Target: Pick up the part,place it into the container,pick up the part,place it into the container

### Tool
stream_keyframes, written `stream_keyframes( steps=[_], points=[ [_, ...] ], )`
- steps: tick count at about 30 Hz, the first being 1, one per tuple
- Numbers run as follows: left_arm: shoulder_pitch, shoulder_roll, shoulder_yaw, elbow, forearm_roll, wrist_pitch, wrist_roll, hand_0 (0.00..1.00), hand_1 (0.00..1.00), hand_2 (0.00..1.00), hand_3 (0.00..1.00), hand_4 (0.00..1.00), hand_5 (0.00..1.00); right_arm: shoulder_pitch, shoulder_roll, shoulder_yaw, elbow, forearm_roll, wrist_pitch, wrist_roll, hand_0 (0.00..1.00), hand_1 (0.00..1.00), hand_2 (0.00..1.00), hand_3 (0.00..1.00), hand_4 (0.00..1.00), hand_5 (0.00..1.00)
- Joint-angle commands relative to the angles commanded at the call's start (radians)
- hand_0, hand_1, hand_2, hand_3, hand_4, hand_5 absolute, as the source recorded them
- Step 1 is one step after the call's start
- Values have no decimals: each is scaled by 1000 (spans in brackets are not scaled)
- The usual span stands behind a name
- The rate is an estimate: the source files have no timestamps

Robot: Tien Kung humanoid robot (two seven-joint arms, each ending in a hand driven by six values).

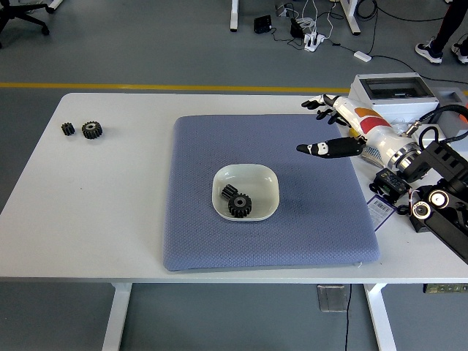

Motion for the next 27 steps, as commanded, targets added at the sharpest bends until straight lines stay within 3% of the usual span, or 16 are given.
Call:
stream_keyframes(
  steps=[1,6,7,13,18,21,27],
  points=[
    [1,-1,5,0,-5,0,-1,670,650,626,557,573,518,-36,-8,38,22,39,13,5,693,729,798,804,998,808],
    [5,-4,23,0,-22,-5,-4,670,650,626,557,573,518,-235,0,248,122,253,70,45,693,729,798,804,998,808],
    [4,-4,26,0,-20,-8,-4,670,650,621,557,573,520,-269,14,285,135,292,76,58,738,758,822,841,998,870],
    [0,-11,52,0,-38,-15,-7,670,648,622,558,571,519,-439,104,469,144,553,97,88,743,762,819,846,998,892],
    [-4,-13,68,0,-48,-19,-8,670,648,622,558,571,519,-487,187,536,111,741,98,77,743,762,819,846,998,892],
    [-11,-12,81,0,-62,-22,-9,670,649,624,558,571,521,-495,230,567,94,711,83,76,764,768,809,814,998,898],
    [-23,-11,97,0,-89,-19,-15,670,650,630,558,571,522,-494,241,565,86,666,67,69,779,774,809,813,998,898]
  ],
)
